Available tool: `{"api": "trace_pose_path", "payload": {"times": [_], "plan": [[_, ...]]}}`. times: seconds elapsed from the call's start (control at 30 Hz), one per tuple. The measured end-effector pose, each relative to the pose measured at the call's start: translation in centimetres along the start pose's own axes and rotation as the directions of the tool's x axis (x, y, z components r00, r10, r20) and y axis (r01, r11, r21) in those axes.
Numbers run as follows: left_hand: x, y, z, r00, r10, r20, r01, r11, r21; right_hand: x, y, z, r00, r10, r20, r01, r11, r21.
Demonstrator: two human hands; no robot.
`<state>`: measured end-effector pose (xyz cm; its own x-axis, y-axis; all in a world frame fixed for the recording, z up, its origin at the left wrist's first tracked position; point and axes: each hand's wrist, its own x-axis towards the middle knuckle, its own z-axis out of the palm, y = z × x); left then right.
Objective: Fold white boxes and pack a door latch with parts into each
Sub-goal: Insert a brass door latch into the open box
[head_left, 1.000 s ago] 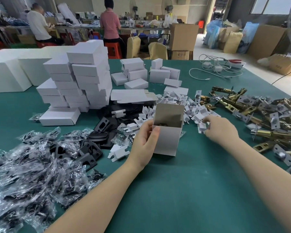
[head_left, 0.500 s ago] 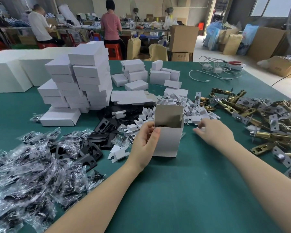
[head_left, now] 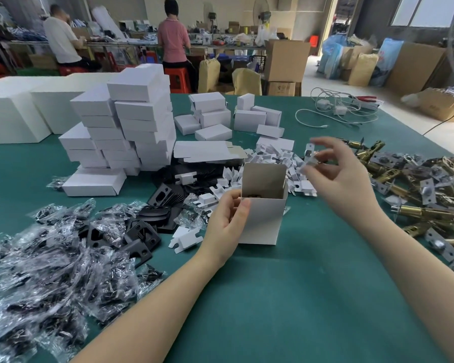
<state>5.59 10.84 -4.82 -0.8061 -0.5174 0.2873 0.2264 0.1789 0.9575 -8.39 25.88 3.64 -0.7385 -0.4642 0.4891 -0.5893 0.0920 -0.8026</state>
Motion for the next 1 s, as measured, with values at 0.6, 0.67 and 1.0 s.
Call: {"api": "trace_pose_path", "payload": {"times": [0.6,0.67,1.0], "plan": [[0.0,-0.1,0.1,0.999,0.043,-0.004,-0.043,0.999,-0.018,-2.6,-0.7,1.5,0.903,-0.305,0.302,0.407,0.834,-0.373],[0.0,-0.1,0.1,0.999,0.046,-0.005,-0.046,0.999,-0.021,-2.9,-0.4,1.8,0.907,-0.318,0.277,0.408,0.826,-0.389],[-0.3,-0.3,0.1,0.941,0.289,-0.176,-0.253,0.946,0.204,-6.5,2.2,6.8,0.990,-0.073,-0.122,0.084,0.993,0.086]]}}
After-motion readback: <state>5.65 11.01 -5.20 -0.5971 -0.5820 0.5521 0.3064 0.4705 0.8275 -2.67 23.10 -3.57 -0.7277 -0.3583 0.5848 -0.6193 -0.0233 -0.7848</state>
